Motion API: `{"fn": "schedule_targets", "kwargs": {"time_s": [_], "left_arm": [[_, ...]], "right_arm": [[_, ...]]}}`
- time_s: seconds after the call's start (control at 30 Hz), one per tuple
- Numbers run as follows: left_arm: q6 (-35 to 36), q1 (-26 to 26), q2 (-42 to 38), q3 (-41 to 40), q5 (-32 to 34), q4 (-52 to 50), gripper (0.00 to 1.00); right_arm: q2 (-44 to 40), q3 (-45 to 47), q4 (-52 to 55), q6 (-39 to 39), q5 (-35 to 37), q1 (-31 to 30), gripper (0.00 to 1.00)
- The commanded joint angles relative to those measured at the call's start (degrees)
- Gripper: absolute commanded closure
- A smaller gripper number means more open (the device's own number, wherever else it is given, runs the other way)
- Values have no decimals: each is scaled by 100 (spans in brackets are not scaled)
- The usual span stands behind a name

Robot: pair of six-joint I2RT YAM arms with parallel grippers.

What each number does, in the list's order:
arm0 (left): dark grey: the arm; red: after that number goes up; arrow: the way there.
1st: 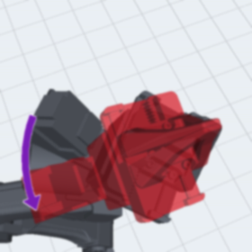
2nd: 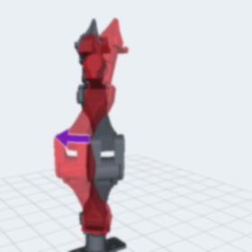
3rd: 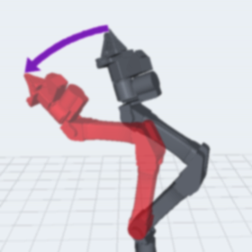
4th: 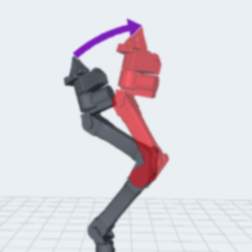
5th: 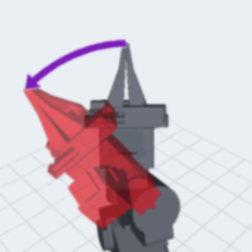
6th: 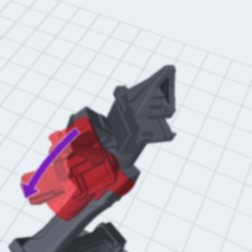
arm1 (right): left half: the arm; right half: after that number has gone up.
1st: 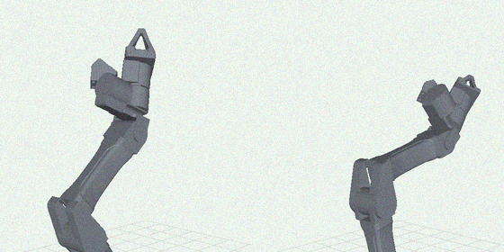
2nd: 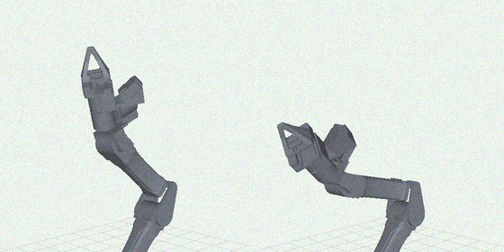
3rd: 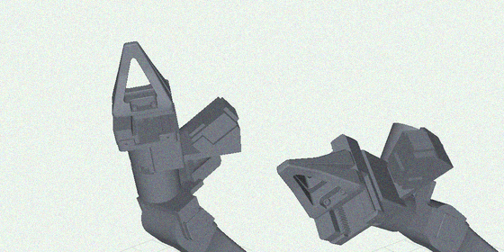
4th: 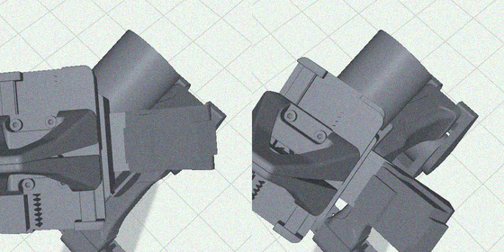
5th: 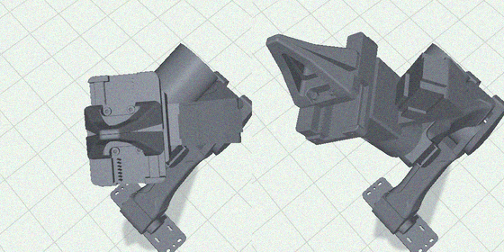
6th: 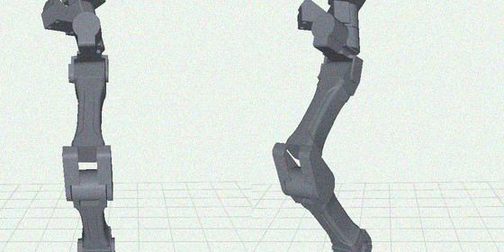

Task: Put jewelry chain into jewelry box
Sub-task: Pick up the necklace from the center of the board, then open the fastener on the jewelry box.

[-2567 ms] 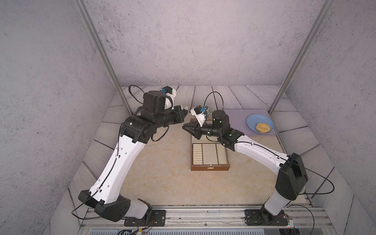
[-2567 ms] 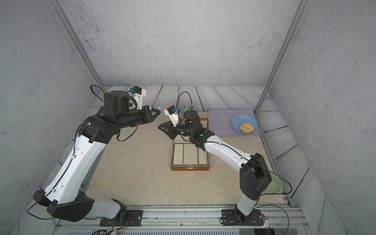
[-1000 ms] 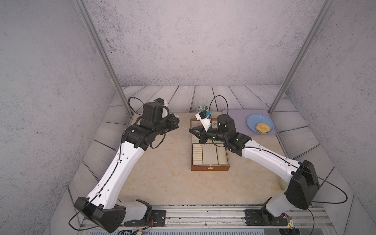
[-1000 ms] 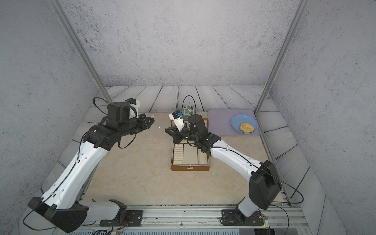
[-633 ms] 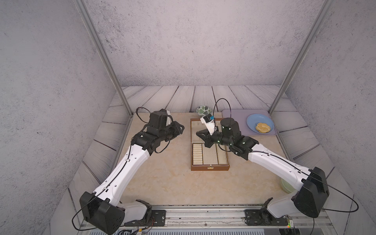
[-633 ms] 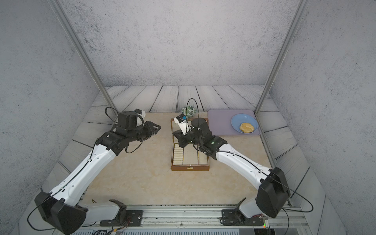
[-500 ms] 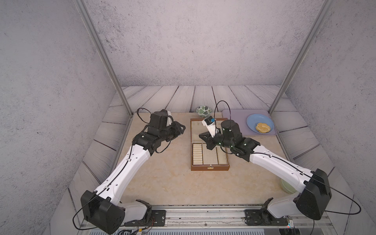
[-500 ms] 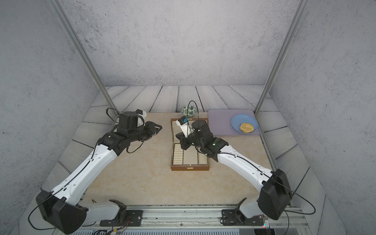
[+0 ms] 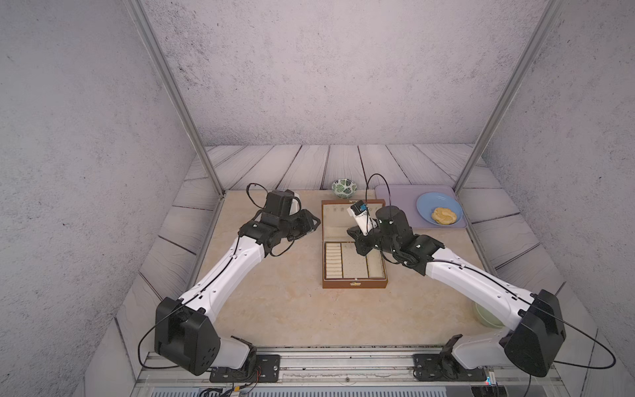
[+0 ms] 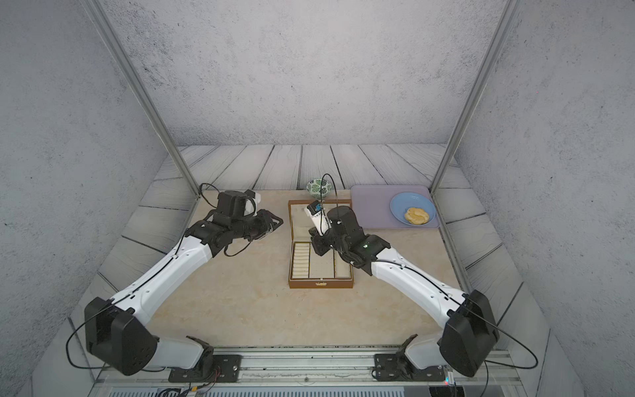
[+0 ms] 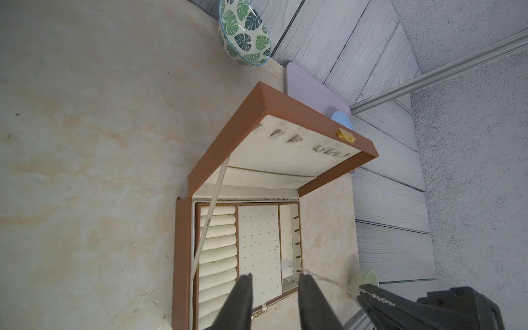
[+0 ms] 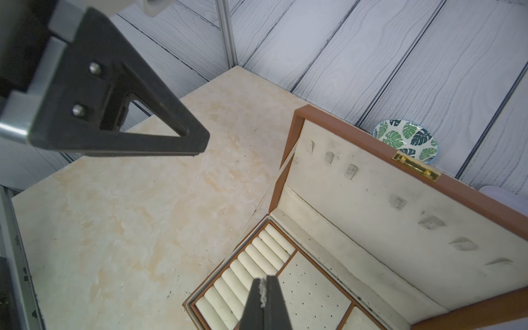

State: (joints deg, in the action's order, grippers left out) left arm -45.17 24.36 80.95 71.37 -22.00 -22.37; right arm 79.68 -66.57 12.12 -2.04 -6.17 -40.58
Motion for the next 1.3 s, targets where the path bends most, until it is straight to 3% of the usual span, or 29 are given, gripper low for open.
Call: {"fn": "schedule_targets", "kwargs": {"time_s": [0.0,0.4,0.7,0.83,1.13,1.27], "left_arm": [[344,-37,163,8,-208,155,68],[724,31,949,155,-914,544,66],[891,122,1576,593,-657,768,64],[329,165,1803,819,-512,895,65],[-2054,485,1672,511,388,1800,64],[-2778,601,1738,501,543,2024,61]], "right_arm": [[153,-127,62,127,260,65,100],[323,-142,-77,196,589,302,100],[599,-414,-102,220,618,533,100],[534,-333,-141,230,640,606,100],[397,-252,-277,243,696,656,100],[329,-175,-358,237,699,665,100]]}}
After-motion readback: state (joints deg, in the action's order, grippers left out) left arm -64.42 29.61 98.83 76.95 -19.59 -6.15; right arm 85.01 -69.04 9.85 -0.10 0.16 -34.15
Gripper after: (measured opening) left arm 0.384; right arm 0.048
